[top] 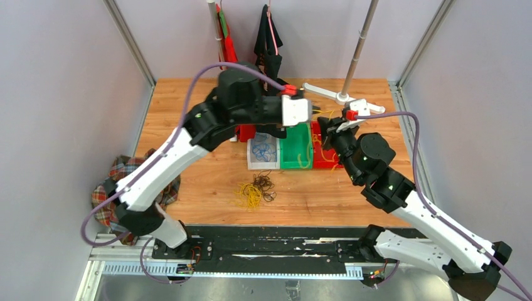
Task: Untangle the cables
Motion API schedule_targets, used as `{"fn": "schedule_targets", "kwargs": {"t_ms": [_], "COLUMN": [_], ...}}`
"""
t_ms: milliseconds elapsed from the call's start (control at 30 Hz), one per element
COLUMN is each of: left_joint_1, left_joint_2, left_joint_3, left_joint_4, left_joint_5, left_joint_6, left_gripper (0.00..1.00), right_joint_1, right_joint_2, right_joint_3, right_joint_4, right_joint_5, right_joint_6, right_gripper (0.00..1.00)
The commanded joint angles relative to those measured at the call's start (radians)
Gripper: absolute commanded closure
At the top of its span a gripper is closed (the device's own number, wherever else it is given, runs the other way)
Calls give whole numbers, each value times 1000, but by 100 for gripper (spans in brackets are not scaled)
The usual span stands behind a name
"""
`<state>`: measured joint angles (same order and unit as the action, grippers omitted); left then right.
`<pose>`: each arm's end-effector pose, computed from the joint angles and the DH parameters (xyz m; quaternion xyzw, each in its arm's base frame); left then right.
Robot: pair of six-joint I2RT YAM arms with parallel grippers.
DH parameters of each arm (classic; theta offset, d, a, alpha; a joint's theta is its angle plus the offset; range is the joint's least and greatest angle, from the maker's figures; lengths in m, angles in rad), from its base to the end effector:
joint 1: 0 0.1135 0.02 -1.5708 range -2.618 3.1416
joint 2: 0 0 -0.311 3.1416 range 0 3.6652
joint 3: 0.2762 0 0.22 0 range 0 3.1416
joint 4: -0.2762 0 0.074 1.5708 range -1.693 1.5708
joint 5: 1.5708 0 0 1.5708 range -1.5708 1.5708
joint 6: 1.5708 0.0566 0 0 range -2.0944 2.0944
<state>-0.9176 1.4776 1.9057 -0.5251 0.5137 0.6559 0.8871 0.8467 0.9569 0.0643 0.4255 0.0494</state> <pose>0.1489 -0.2404 0.5537 0.6277 0.3849 -0.2713 0.6198 0.1074 0.0949 0.4512 -0.1078 0.6398 0.2168 0.7294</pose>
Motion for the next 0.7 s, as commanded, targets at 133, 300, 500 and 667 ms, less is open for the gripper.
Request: {"fn": "schedule_targets", "kwargs": {"t_ms": [133,300,500,667], "left_joint_1": [-24,-24,-23,-22], "left_joint_2": [221,298,399,440], "left_joint_3": [149,130,199,200], "left_joint_4": [83,171,168,187], "left_joint_5": [-34,-75,-80,-157], "left_joint_6": [-9,4,29,60], "left_gripper": [100,99,100,100], "right_joint_1": [-241,-405,-527,-577], "right_joint_2": [23,115,256,366], "right_joint_3": [-32,-59,-58,-42], "right_joint_4": [22,88,166,182], "right_joint_5": [11,-103,-194,-293], "right_joint_6": [28,114,173,218], "right_gripper": [99,100,99,99]}}
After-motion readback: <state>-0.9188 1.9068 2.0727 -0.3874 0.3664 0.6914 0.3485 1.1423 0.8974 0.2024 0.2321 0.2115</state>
